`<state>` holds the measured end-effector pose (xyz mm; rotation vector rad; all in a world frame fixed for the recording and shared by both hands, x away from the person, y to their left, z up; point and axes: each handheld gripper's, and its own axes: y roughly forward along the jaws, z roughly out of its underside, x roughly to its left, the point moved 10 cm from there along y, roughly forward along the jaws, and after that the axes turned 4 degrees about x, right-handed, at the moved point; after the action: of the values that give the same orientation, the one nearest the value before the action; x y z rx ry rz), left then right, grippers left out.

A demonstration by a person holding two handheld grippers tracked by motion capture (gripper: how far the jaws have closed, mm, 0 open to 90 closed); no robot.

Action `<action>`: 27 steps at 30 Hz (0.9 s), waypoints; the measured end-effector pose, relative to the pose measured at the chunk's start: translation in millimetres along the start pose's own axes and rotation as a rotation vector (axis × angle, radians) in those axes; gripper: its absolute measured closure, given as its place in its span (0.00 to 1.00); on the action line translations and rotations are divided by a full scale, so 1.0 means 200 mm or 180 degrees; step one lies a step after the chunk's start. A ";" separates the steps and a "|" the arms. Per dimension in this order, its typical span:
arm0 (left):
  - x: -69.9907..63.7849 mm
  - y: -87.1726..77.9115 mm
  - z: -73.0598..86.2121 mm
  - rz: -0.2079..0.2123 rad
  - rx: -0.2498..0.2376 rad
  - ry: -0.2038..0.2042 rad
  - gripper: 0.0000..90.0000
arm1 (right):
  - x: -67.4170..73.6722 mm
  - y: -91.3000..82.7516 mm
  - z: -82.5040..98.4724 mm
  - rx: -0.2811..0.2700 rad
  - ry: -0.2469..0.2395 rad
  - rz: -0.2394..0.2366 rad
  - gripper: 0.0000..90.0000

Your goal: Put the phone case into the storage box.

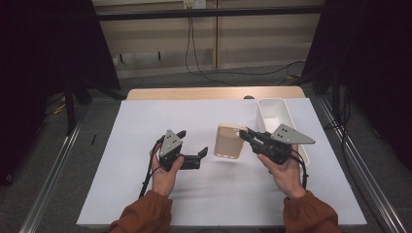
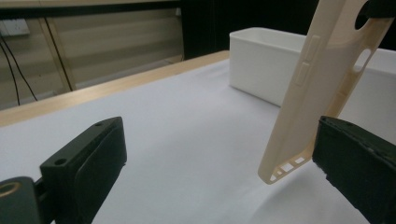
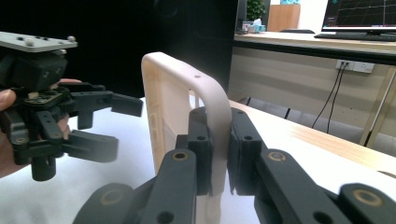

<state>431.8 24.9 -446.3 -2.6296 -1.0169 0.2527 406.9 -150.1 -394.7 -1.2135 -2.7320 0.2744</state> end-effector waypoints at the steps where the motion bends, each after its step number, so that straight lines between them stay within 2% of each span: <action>1: 0.00 -0.01 -0.01 -0.0004 -0.0036 -0.0008 0.03 | 0.00 0.00 0.00 -0.0002 0.0006 0.0005 0.90; 9: 0.04 -0.10 0.01 -0.0090 -0.0102 -0.0053 0.03 | -0.03 -0.05 -0.02 -0.0035 0.0019 0.0048 0.90; 15: 0.08 -0.19 0.02 -0.0181 -0.0166 -0.0084 0.02 | -0.03 -0.06 -0.02 -0.0036 0.0029 0.0052 0.90; 27: 0.16 -0.35 0.08 -0.0291 -0.0174 -0.0101 0.02 | -0.03 -0.10 -0.06 -0.0056 0.0071 0.0097 0.90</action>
<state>406.5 99.5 -438.7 -2.6267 -1.1667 0.2497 398.6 -166.8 -379.0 -1.2560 -2.7048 0.2393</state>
